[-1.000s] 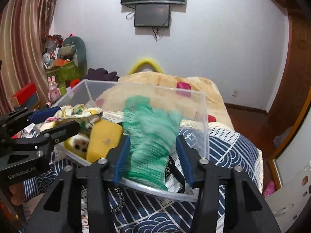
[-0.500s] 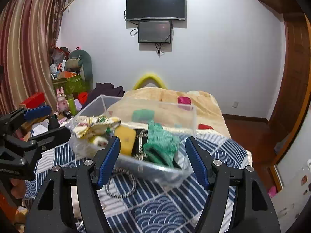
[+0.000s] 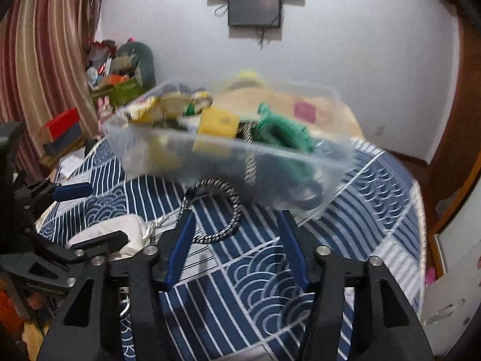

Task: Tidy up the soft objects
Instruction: 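Grasp the white pouch with left tool while right tool grasps the braided cord, then drop the white pouch into the box with left tool while right drops the cord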

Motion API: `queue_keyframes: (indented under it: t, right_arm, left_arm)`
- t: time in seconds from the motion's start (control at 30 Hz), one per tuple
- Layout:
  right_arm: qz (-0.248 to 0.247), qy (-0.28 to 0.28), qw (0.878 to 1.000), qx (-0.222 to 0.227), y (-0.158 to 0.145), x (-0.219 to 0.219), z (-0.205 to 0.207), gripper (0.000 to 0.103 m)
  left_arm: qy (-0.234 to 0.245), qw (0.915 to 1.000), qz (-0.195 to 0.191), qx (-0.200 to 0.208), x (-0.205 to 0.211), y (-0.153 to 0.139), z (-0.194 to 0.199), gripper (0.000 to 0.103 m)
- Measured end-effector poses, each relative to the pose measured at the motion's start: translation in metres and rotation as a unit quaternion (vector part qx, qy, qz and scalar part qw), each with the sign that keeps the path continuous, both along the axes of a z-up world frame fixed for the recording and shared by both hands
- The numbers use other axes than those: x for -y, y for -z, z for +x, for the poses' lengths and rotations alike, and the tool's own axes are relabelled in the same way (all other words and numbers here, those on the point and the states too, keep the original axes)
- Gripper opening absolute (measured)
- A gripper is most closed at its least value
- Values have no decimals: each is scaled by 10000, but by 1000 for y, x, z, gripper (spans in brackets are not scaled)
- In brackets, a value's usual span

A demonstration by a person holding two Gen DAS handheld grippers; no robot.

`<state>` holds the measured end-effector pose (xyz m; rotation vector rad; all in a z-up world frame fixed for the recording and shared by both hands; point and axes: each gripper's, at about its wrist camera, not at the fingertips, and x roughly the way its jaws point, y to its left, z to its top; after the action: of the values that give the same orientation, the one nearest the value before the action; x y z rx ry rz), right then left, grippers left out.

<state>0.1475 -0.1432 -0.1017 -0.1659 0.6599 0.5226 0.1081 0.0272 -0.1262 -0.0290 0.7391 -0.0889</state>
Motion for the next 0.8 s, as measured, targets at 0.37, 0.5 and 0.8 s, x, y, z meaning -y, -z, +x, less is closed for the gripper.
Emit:
queue_keyframes:
  t: [0.37,0.5,0.8]
  right_arm:
    - [-36,-75,9987,-509,17,-18,30,9]
    - [-86,-137,9994,-302,12,-19,15,7]
    - [85,-91,9997,220,-13,1,-10,7]
  left_arm:
    - [402,9984,-398,-31,0,9,-6,59]
    - [622,9963,-576,-106,6,8,-10,32]
    - [494,9983,-41,292,19,-14,-24,8]
